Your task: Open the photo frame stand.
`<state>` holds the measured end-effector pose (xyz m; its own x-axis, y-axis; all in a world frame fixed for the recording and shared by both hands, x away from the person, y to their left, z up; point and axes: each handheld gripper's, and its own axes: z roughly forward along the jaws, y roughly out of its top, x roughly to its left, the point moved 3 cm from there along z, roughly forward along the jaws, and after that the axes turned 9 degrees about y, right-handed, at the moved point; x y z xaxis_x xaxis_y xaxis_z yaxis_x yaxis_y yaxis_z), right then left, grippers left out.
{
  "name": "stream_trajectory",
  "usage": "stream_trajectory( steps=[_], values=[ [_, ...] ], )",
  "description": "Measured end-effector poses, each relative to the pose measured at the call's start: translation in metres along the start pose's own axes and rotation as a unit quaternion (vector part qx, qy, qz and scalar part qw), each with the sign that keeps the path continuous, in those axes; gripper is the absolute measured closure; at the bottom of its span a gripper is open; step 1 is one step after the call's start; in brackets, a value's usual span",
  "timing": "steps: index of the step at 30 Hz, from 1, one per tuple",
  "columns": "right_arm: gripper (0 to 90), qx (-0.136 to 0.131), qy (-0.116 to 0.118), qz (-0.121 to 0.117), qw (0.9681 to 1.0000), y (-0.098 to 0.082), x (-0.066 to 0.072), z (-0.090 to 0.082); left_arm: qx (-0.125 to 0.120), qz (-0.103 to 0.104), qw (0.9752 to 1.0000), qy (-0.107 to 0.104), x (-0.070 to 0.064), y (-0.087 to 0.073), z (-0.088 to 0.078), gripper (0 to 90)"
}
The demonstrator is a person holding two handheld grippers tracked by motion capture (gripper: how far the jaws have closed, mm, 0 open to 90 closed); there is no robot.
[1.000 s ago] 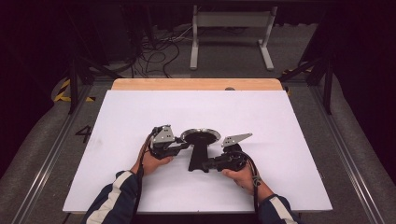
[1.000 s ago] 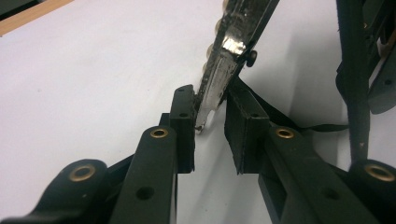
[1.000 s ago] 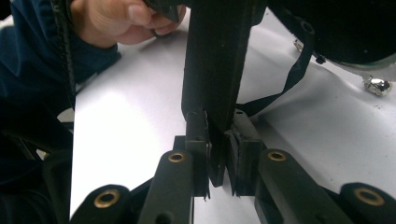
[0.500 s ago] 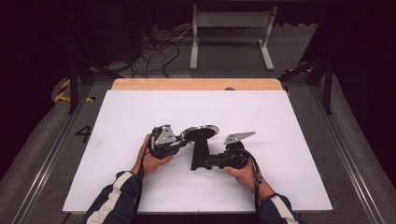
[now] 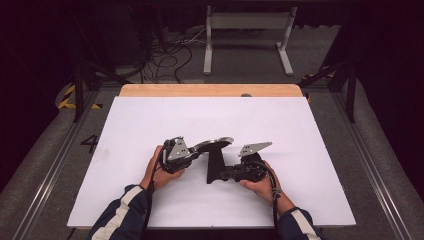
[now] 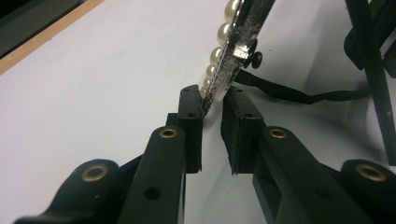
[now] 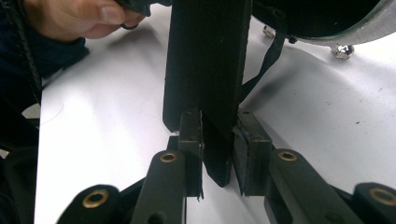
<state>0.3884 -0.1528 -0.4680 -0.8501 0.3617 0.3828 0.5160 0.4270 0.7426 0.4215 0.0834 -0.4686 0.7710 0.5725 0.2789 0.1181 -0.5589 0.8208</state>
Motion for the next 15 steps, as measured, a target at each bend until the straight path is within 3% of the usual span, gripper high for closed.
stream_trajectory(
  steps=[5,15],
  values=[
    [74.6,-0.002,-0.003,0.001,1.0,-0.0026,-0.0009,-0.0008,-0.005,-0.015,0.9998,-0.014,0.0022,-0.0021,-0.0004,78.4],
    [74.5,0.007,-0.032,-0.006,0.9995,-0.0018,0.0028,-0.0045,-0.006,-0.021,0.9995,-0.022,0.0036,-0.003,0.0003,78.2]
  ],
)
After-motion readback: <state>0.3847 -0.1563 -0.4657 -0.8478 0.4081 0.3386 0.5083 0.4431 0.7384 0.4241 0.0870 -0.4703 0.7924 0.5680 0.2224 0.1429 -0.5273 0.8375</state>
